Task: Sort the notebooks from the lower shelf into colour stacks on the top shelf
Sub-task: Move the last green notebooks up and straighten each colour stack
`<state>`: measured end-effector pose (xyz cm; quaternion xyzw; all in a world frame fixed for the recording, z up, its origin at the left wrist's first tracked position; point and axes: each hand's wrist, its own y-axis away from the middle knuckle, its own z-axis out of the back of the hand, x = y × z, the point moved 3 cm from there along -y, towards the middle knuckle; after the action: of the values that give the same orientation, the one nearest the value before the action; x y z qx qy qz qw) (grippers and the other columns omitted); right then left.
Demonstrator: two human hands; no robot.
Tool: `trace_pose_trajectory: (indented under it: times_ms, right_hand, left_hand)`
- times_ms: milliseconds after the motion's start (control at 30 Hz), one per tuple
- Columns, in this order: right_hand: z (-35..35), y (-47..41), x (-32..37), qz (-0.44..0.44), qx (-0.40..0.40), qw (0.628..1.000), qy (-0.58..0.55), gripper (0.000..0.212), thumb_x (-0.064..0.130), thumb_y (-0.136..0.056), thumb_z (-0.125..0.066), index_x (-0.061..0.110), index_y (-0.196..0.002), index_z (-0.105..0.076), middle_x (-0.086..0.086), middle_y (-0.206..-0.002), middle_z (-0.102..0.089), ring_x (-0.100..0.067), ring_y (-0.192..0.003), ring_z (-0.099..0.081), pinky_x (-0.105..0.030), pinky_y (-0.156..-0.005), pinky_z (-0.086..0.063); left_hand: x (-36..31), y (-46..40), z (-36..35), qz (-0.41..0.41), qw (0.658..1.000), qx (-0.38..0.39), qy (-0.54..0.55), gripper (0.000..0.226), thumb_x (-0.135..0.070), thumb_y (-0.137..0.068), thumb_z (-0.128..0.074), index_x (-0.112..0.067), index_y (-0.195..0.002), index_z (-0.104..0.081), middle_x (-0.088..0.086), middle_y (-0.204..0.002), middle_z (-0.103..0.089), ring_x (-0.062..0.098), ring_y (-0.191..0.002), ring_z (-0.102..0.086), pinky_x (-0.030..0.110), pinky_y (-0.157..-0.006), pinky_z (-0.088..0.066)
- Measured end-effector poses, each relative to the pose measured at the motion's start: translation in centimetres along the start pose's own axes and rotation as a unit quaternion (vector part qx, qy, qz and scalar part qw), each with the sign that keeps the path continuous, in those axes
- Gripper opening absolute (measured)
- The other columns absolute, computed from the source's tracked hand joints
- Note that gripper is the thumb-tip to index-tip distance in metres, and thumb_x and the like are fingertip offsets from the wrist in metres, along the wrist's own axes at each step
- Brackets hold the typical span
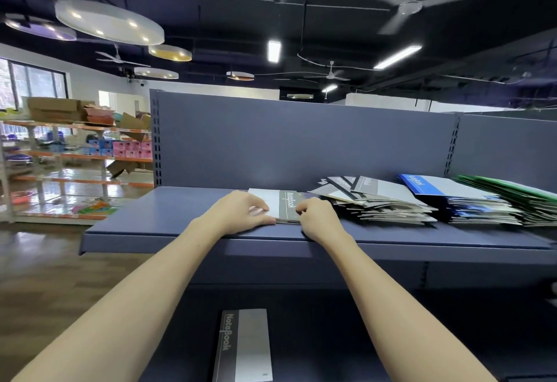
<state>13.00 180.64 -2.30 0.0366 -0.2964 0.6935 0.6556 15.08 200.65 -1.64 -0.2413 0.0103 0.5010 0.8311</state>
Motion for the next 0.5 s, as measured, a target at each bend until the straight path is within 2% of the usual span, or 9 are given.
trace_pose_trajectory:
  times_ms: [67,200,267,333,400,500]
  right_hand:
    - [0.1,0.2,0.2,0.010,0.001,1.000,0.018,0.026,-0.006,-0.074,-0.038,0.015,-0.059,-0.039,-0.007,-0.070,-0.043,-0.030,-0.072,-0.038,-0.035,-0.057,-0.028]
    - [0.3,0.8,0.7,0.033,-0.003,0.996,0.082,0.019,0.002,-0.081,-0.044,0.015,-0.069,-0.041,-0.008,-0.079,-0.051,-0.032,-0.080,-0.043,-0.034,-0.068,-0.030]
    - [0.7,1.4,0.9,0.060,-0.038,0.995,0.067,0.014,0.003,-0.081,-0.046,0.016,-0.076,-0.048,-0.012,-0.083,-0.058,-0.033,-0.083,-0.046,-0.037,-0.070,-0.033]
    - [1.3,2.9,0.9,0.129,-0.126,0.984,-0.013,0.018,0.002,-0.081,-0.047,0.011,-0.086,-0.060,-0.012,-0.089,-0.065,-0.032,-0.087,-0.052,-0.039,-0.076,-0.040]
    - [1.6,5.8,0.6,0.212,-0.204,0.952,-0.077,0.017,0.004,-0.082,-0.043,0.007,-0.086,-0.060,-0.006,-0.084,-0.062,-0.026,-0.083,-0.050,-0.036,-0.074,-0.041]
    - [0.1,10.5,-1.5,0.289,-0.215,0.929,-0.085,0.015,0.008,-0.083,-0.039,0.009,-0.077,-0.053,-0.003,-0.075,-0.053,-0.021,-0.075,-0.042,-0.028,-0.065,-0.034]
  left_hand:
    - [-0.2,0.1,0.1,0.006,1.000,0.006,0.000,0.049,-0.074,-0.078,-0.055,-0.038,-0.107,-0.071,-0.022,-0.112,-0.066,0.008,-0.110,-0.055,0.034,-0.095,-0.048]
    - [-1.4,0.8,0.3,0.048,0.998,0.028,0.012,0.031,-0.057,-0.090,-0.054,-0.038,-0.108,-0.070,-0.013,-0.114,-0.066,0.013,-0.108,-0.056,0.035,-0.095,-0.048]
    - [-2.2,1.5,0.2,0.064,0.997,0.027,-0.018,0.028,-0.047,-0.097,-0.048,-0.038,-0.115,-0.067,-0.007,-0.119,-0.066,0.018,-0.108,-0.058,0.036,-0.092,-0.049]
    - [-3.3,2.2,0.0,0.069,0.996,-0.032,-0.036,0.026,-0.036,-0.100,-0.049,-0.033,-0.119,-0.065,0.000,-0.118,-0.066,0.024,-0.106,-0.058,0.037,-0.088,-0.048]
    - [-4.8,3.7,-0.3,0.049,0.991,-0.124,-0.016,0.023,-0.025,-0.098,-0.053,-0.022,-0.115,-0.067,0.003,-0.109,-0.066,0.028,-0.101,-0.058,0.040,-0.086,-0.048]
    - [-7.0,7.5,-1.3,-0.035,0.963,-0.259,-0.061,0.010,-0.014,-0.091,-0.057,-0.012,-0.094,-0.065,0.004,-0.089,-0.061,0.030,-0.084,-0.054,0.043,-0.074,-0.046]
